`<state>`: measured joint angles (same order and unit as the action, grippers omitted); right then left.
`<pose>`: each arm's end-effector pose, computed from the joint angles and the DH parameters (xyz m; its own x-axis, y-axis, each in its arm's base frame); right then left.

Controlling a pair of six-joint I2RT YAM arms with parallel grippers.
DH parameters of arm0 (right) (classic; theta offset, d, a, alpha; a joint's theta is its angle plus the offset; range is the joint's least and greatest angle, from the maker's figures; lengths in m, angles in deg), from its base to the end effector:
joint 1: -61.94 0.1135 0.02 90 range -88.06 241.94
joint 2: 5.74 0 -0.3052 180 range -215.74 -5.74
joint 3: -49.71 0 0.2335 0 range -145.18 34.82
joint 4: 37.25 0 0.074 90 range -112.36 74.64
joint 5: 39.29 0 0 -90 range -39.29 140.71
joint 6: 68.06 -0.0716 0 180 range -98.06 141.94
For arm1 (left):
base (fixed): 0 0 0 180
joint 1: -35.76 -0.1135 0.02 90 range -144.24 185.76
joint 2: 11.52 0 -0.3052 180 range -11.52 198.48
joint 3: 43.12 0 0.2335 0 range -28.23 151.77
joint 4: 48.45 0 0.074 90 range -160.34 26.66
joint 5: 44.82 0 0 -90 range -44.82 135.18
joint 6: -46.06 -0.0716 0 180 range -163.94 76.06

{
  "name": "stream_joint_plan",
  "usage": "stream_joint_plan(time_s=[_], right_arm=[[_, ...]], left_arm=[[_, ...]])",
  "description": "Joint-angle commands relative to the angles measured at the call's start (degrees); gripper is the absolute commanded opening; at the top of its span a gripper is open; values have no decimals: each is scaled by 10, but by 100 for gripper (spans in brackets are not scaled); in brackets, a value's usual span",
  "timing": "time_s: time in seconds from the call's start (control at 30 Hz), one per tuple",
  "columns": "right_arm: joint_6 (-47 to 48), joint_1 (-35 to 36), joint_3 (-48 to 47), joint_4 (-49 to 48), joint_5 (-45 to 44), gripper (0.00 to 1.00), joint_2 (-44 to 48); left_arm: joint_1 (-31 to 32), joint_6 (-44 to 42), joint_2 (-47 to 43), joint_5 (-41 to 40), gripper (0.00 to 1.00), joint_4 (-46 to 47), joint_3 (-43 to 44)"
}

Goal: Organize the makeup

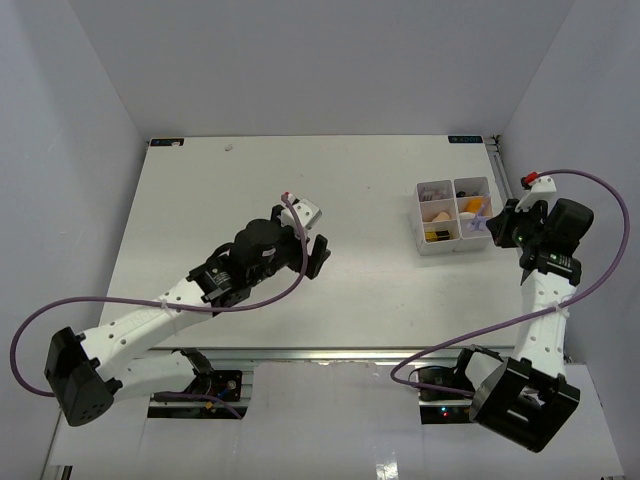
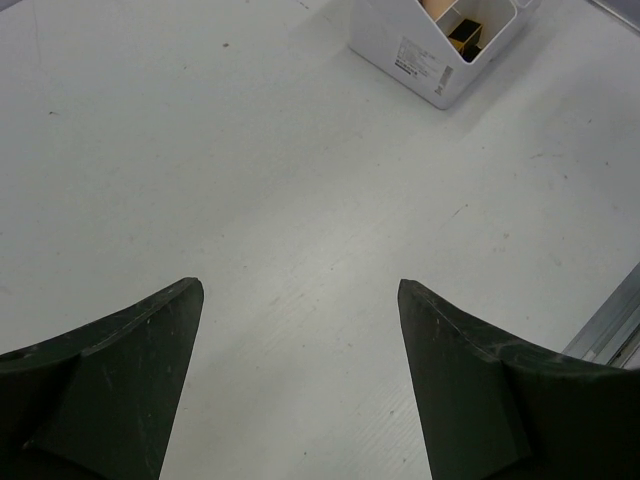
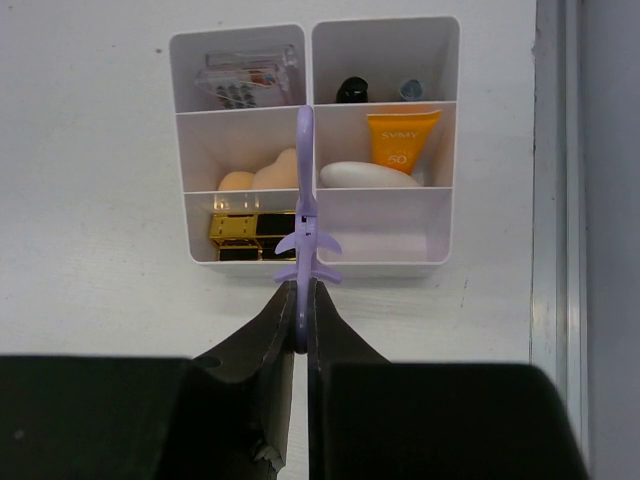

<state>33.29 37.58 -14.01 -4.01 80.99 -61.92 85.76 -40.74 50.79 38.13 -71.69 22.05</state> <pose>0.2007 -0.0513 0.3388 -0.3760 -0.0163 -0.9265 -0.1343 0.9902 0.0371 0.1657 -0.1838 0.3449 -0.2618 0.2258 -0.9383 0.6727 0.7398 -0.0097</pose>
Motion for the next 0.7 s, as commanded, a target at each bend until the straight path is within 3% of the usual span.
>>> stream_joint_plan(time_s=[0.0,0.33,0.67], right_arm=[[5,-9,11,-38,-18,8,-35],[-14,-9,9,-99,-43,8,-109],[-13,-9,-3,-142,-38,9,-166]], left_arm=[[0,-32,-42,-9,90,-50,18],[0,-45,-116,-14,96,-37,-45],[-1,-43,-107,-13,97,-37,-49]])
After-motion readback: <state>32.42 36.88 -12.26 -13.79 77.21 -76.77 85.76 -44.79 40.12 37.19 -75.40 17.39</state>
